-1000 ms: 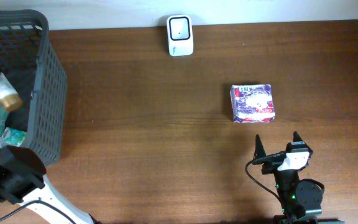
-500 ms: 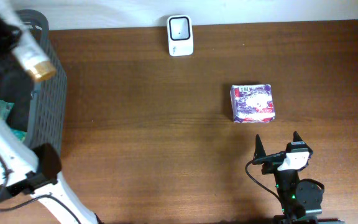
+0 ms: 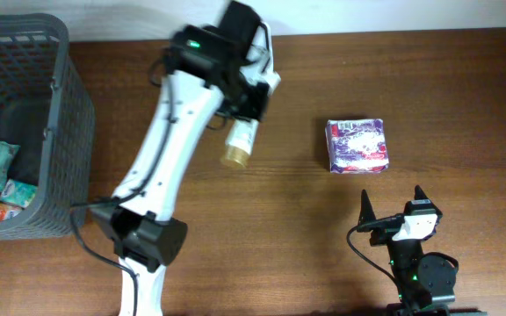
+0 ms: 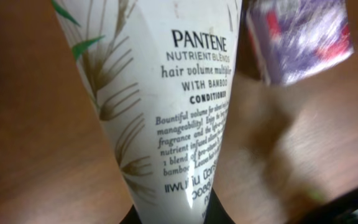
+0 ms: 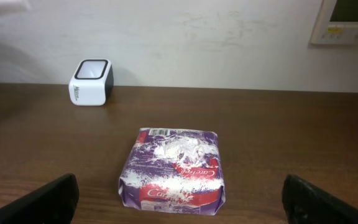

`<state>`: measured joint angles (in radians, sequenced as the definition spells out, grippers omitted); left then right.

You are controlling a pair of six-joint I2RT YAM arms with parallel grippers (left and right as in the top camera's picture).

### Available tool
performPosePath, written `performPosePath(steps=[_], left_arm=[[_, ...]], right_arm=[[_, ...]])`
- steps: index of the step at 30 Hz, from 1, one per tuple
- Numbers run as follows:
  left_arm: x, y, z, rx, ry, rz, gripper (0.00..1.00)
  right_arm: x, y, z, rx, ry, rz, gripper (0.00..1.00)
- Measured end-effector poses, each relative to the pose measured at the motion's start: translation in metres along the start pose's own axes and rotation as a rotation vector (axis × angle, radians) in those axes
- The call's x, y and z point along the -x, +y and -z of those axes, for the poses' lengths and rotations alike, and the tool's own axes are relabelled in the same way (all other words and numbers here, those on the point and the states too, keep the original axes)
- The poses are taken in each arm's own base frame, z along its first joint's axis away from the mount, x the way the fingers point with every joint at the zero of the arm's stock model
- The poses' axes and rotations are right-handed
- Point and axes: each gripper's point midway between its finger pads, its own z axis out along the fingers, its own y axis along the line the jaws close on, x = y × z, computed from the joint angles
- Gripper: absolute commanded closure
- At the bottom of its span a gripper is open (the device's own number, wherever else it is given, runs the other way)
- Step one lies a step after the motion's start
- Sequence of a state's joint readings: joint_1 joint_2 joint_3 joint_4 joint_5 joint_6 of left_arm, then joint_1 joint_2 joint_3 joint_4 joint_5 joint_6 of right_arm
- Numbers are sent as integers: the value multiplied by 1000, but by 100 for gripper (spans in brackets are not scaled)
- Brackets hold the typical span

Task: Scan the item barcode
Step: 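Lift the Pantene tube and hold it up at the scanner window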

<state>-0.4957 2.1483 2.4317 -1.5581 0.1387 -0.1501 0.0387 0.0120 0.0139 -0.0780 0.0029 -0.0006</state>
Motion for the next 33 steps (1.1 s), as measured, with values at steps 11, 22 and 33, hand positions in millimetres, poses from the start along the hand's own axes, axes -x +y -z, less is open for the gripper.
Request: performPosePath(steps=[11,22,33], left_arm=[[-46,14,-105,299,133,46,100],[-78,30,-156,332,185,55,98],[-94,25,-173,286,221,71,32]], right_arm=[[0,0,0,0,0,-1,1],[0,0,0,0,0,-1,1],[0,0,0,0,0,0,1]])
